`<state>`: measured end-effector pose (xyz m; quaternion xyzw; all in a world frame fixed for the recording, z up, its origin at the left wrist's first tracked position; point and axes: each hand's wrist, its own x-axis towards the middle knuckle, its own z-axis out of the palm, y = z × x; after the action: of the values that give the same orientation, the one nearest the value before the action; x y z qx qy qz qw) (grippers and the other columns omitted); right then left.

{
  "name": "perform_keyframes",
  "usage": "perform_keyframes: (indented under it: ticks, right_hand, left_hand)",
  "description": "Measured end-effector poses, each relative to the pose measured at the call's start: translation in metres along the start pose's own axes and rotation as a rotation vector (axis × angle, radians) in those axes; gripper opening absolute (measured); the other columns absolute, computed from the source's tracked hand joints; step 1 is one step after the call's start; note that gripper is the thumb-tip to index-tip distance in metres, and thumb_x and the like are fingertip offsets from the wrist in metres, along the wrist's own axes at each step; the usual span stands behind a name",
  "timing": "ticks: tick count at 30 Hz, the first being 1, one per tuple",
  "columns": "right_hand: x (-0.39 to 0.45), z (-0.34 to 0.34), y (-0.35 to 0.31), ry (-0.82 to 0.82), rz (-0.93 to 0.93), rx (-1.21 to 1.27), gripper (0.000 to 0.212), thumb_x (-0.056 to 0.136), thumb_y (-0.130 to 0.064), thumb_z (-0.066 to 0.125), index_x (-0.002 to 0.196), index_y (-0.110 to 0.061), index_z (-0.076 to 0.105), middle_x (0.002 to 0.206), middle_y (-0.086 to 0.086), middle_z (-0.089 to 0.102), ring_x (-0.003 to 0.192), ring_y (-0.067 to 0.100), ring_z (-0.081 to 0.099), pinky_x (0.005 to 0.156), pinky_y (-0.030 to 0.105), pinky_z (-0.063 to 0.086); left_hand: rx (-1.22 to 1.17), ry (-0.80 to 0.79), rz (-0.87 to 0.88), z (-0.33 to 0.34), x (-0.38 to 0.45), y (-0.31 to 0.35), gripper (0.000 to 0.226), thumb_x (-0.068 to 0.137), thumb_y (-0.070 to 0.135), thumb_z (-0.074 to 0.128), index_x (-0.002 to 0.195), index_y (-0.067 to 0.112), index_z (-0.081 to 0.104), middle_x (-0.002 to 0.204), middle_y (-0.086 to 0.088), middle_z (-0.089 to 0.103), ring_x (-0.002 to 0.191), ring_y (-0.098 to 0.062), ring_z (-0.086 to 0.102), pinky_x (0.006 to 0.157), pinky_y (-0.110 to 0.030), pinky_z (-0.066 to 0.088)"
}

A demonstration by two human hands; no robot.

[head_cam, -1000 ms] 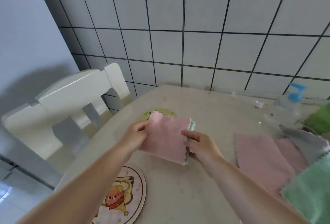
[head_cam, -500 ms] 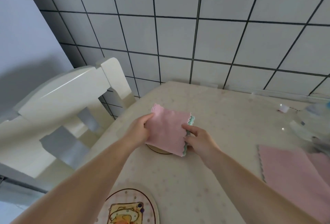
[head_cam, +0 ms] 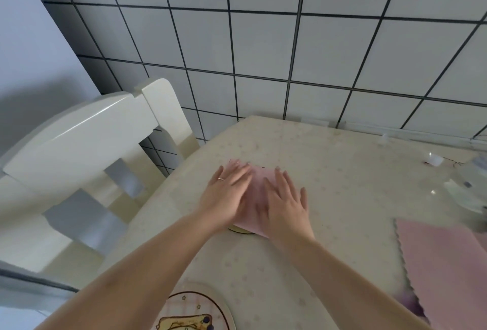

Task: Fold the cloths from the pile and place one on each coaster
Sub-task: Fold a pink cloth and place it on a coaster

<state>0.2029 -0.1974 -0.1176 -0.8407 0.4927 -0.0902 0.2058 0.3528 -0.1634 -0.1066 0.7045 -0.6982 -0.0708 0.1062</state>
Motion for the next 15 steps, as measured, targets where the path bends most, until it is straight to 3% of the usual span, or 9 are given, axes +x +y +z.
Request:
perform_keyframes:
  ticks: [3, 5, 11, 15]
  right_hand:
    - [0.007, 0.015, 0.000, -0.010, -0.036, -0.136, 0.079, 0.077, -0.054, -0.005, 0.149, -0.026, 0.013, 0.159, 0.001, -0.001, 0.146, 0.017, -0.007, 0.115, 0.049, -0.006]
    - [0.008, 0.019, 0.005, -0.026, -0.007, -0.175, 0.090, 0.069, -0.058, -0.013, 0.149, -0.024, 0.010, 0.159, 0.000, 0.000, 0.146, 0.015, -0.007, 0.114, 0.050, -0.005]
    - [0.003, 0.016, 0.012, -0.058, 0.083, -0.156, 0.100, 0.066, -0.070, -0.012, 0.149, -0.015, -0.004, 0.159, 0.003, -0.006, 0.146, 0.016, -0.009, 0.116, 0.047, -0.005]
    - [0.011, 0.003, 0.014, -0.134, 0.075, -0.154, 0.084, 0.087, -0.068, 0.016, 0.150, -0.015, -0.001, 0.159, 0.002, -0.006, 0.146, 0.018, -0.010, 0.116, 0.051, -0.005]
  left_hand:
    - [0.108, -0.058, 0.004, 0.014, 0.003, -0.001, 0.083, 0.074, 0.047, -0.011, 0.148, 0.022, 0.019, 0.157, 0.006, 0.013, 0.145, -0.011, 0.004, 0.116, -0.030, -0.006]
    - [0.098, -0.068, -0.039, 0.021, 0.003, -0.005, 0.084, 0.075, 0.053, -0.012, 0.149, 0.022, 0.015, 0.158, 0.004, 0.010, 0.146, -0.011, 0.001, 0.117, -0.033, -0.005]
    - [0.088, -0.117, -0.202, 0.025, 0.002, -0.015, 0.094, 0.071, 0.069, -0.007, 0.149, 0.016, -0.005, 0.158, 0.000, -0.008, 0.145, -0.012, -0.010, 0.119, -0.036, -0.003]
    - [0.085, -0.200, -0.256, 0.018, 0.007, -0.011, 0.091, 0.076, 0.074, 0.005, 0.149, 0.019, -0.004, 0.158, 0.001, -0.007, 0.145, -0.014, -0.007, 0.118, -0.041, -0.002]
